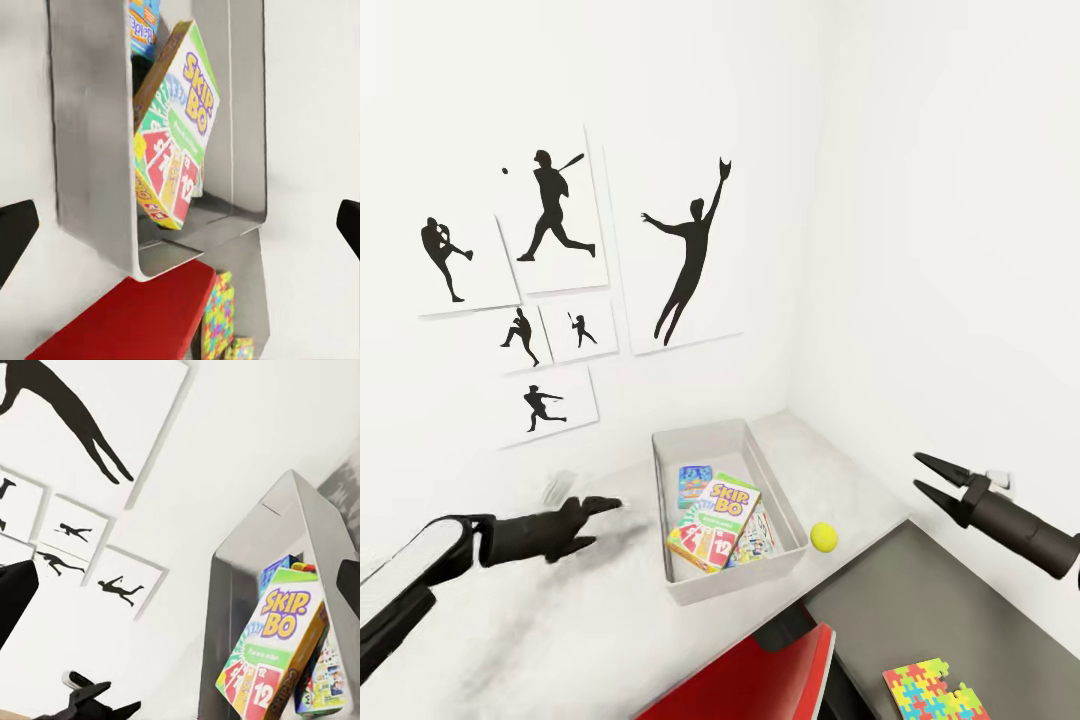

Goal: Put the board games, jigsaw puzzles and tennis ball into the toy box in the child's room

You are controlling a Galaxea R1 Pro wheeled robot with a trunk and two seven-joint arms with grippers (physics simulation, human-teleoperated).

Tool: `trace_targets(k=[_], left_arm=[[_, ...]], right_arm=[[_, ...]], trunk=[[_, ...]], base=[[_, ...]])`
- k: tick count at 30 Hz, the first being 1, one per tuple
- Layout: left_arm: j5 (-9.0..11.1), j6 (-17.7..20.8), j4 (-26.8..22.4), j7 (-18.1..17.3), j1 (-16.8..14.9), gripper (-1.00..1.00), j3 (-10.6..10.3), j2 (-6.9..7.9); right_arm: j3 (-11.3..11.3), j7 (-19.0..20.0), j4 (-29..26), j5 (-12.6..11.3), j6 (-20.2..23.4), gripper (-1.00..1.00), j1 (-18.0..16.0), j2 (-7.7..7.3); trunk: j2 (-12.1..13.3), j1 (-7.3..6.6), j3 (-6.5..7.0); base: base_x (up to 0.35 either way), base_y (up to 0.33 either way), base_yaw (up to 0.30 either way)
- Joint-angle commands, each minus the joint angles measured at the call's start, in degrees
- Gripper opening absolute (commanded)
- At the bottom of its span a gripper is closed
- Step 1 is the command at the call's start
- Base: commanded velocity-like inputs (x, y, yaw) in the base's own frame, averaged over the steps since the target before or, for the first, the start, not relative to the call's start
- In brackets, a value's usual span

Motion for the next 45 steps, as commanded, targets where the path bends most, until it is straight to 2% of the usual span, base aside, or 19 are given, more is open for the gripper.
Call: trace_targets(k=[1, 3, 4, 5, 8, 11, 17, 18, 20, 24, 30, 34, 45], left_arm=[[1.42, 3.16, 0.76, 0.53, 0.4, 1.0, 2.23, 1.49], [2.56, 11.59, 4.71, 0.57, 2.35, 1.0, 9.74, 6.17], [2.71, 12.92, 5.77, 0.58, 2.84, 1.0, 11.2, 7.37], [2.94, 14.88, 7.87, 0.55, 3.79, 1.0, 13.47, 9.83], [3.15, 17.22, 11.73, 0.48, 5.76, 1.0, 16.22, 14.15], [1.66, 18.03, 13.38, 0.46, 6.87, 1.0, 17.2, 15.95], [-3.01, 17.96, 14.23, 0.42, 7.24, 1.0, 17.79, 16.58], [-3.3, 17.94, 14.31, 0.43, 7.25, 1.0, 17.87, 16.62], [-4.07, 17.9, 15.11, 0.39, 7.27, 1.0, 18.08, 16.68], [-4.5, 17.88, 16.06, 0.34, 7.29, 1.0, 18.32, 16.87], [-4.59, 17.95, 16.3, 0.18, 7.29, 1.0, 18.66, 16.81], [-4.6, 18.03, 16.38, 0.13, 7.32, 1.0, 18.69, 16.36], [-4.59, 18.05, 16.4, 0.1, 7.3, 1.0, 18.7, 16.04]], right_arm=[[-0.09, 0.46, -0.5, 0.44, 0.25, 1.0, 0.17, 0.19], [-0.08, 0.48, -1.95, 0.47, 0.25, 1.0, 1.07, 1.01], [-0.08, 0.49, -2.17, 0.48, 0.25, 1.0, 1.3, 1.2], [-0.08, 0.53, -2.51, 0.47, 0.25, 1.0, 1.86, 1.57], [-0.08, 0.79, -3.24, 0.43, 0.25, 1.0, 3.7, 2.49], [-0.11, 1.04, -4.72, 0.49, 0.07, 1.0, 7.13, 4.92], [-0.16, 1.17, -10.58, 0.5, -0.21, 1.0, 12.67, 9.37], [-0.16, 1.17, -10.69, 0.52, -0.31, 1.0, 12.99, 9.77], [-0.16, 1.17, -10.77, 0.56, -1.41, 1.0, 13.77, 11.61], [-0.04, 1.15, -10.88, 0.61, -4.25, 1.0, 14.82, 14.0], [0.37, 1.15, -11.16, 0.6, -5.16, 1.0, 15.28, 14.56], [-0.36, 1.41, -10.99, 0.52, -5.24, 1.0, 15.45, 14.03], [-1.09, 1.57, -10.92, 0.59, -5.44, 1.0, 15.51, 14.67]], trunk=[[-0.13, 0.04, -0.14], [-0.13, 0.04, -0.14], [-0.13, 0.04, -0.14], [-0.13, 0.04, -0.14], [-0.13, 0.04, -0.14], [-0.13, 0.04, -0.14], [-0.13, 0.04, -0.14], [-0.13, 0.04, -0.14], [-0.13, 0.04, -0.14], [-0.13, 0.04, -0.14], [-0.13, 0.04, -0.14], [-0.13, 0.04, -0.14], [-0.13, 0.04, -0.14]], base=[[0.0, 0.0, 0.0], [0.0, 0.0, 0.0], [0.0, 0.0, 0.0], [0.0, 0.0, 0.0], [0.0, 0.0, 0.0], [0.0, 0.0, 0.0], [0.0, 0.0, 0.0], [0.0, 0.0, 0.0], [0.0, 0.0, 0.0], [0.0, 0.0, 0.0], [0.0, 0.0, 0.0], [0.0, 0.0, 0.0], [0.0, 0.0, 0.0]])
